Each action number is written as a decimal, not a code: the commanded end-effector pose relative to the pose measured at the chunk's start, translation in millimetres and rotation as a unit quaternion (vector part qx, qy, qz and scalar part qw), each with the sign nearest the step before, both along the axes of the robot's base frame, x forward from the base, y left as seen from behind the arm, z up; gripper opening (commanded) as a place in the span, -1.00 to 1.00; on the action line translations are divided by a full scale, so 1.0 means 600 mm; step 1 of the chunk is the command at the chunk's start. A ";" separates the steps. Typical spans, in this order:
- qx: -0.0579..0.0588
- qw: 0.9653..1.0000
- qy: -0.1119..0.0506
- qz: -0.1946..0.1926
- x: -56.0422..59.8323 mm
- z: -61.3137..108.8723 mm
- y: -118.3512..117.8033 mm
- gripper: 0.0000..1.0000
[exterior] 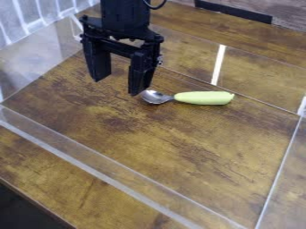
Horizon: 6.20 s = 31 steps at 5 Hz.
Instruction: Move the green spoon to the right
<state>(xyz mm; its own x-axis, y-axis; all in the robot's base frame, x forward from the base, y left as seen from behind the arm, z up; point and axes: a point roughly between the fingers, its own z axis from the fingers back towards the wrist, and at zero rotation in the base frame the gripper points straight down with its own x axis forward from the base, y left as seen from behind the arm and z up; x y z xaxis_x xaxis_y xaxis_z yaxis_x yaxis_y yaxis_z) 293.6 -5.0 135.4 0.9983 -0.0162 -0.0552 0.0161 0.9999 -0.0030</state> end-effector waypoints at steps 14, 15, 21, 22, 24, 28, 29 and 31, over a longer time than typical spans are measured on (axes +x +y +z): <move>0.001 0.944 -0.034 -0.327 0.257 -0.142 -0.096 1.00; -0.010 0.944 -0.027 -0.329 0.260 -0.144 -0.099 1.00; -0.095 0.944 0.007 -0.317 0.261 -0.132 -0.108 -1.00; -0.106 0.942 0.003 -0.319 0.253 -0.128 -0.114 -1.00; -0.117 0.936 0.001 -0.333 0.245 -0.123 -0.132 -1.00; -0.150 0.942 -0.006 -0.301 0.236 -0.091 -0.147 1.00; -0.153 0.940 -0.001 -0.306 0.239 -0.095 -0.137 1.00; -0.158 0.938 0.011 -0.309 0.242 -0.095 -0.149 1.00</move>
